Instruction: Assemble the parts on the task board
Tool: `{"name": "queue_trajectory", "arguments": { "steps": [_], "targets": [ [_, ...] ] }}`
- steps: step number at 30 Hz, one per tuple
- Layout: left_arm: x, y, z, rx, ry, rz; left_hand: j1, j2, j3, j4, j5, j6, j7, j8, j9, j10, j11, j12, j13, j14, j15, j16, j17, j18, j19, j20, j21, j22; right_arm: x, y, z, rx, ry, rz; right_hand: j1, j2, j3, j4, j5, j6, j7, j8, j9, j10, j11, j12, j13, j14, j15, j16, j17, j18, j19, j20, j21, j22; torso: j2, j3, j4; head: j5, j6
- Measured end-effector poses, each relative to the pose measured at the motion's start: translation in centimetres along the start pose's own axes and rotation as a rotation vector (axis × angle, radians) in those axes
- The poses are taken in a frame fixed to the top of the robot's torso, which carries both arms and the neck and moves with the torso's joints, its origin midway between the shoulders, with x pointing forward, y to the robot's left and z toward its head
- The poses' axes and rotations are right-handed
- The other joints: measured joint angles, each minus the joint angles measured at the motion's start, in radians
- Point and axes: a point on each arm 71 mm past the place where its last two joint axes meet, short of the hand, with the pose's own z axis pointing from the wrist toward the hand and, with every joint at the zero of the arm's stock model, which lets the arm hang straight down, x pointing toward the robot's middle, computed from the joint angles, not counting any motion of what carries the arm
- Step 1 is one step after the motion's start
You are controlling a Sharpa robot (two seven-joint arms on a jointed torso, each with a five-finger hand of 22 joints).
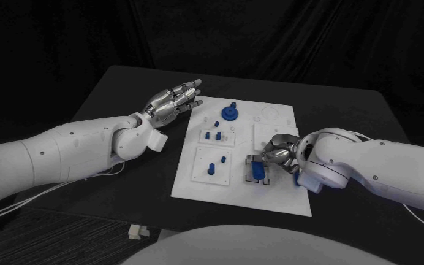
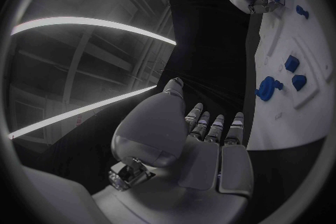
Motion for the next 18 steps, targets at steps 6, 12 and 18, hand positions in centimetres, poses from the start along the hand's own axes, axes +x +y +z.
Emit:
{"name": "queue_trajectory", "arguments": {
  "steps": [6, 12, 18],
  "targets": [
    [-0.03, 0.00, -0.02, 0.000, -0.001, 0.000, 0.000, 0.000, 0.000, 0.000, 0.000, 0.000, 0.000, 0.000, 0.000, 0.000, 0.000, 0.000, 0.000, 0.000, 0.000, 0.000, 0.000, 0.000, 0.000, 0.000, 0.000, 0.000, 0.08, 0.05, 0.01, 0.005, 0.009, -0.009, -0.002, 0.002, -0.007, 0.001, -0.019, -0.005, 0.001, 0.000, -0.003, 0.000, 0.000, 0.000, 0.000, 0.000, 0.000, 0.000, 0.000, 0.000, 0.000, 0.000, -0.004, 0.000, 0.000, 0.0000, 0.0000, 0.000, 0.000],
    [-0.04, 0.01, -0.01, -0.001, -0.001, 0.001, 0.000, 0.000, 0.000, 0.000, 0.000, 0.000, 0.000, 0.000, 0.000, 0.000, 0.000, 0.000, 0.000, 0.000, 0.000, 0.000, 0.000, 0.000, 0.000, 0.000, 0.000, 0.000, 0.10, 0.06, -0.04, 0.008, 0.011, -0.018, -0.012, 0.012, -0.024, 0.012, -0.067, -0.006, 0.001, 0.000, -0.007, -0.004, 0.004, 0.000, 0.000, 0.000, 0.000, 0.000, 0.000, 0.000, -0.004, 0.004, -0.004, 0.000, 0.000, -0.0001, 0.0000, 0.000, 0.000],
    [-0.03, 0.02, 0.01, -0.002, 0.000, 0.000, 0.000, 0.000, 0.000, 0.000, 0.000, 0.000, 0.000, 0.000, 0.000, 0.000, 0.000, 0.000, 0.000, 0.000, 0.000, 0.000, 0.000, 0.000, 0.000, 0.000, 0.000, 0.000, 0.12, 0.05, -0.06, 0.011, 0.010, -0.025, -0.021, 0.021, -0.043, 0.024, -0.119, -0.006, 0.001, 0.001, -0.011, -0.004, 0.004, 0.000, 0.000, 0.003, 0.003, 0.000, 0.000, 0.000, -0.004, 0.004, -0.008, 0.000, 0.000, 0.0000, -0.0001, 0.000, 0.000]
  ]
}}
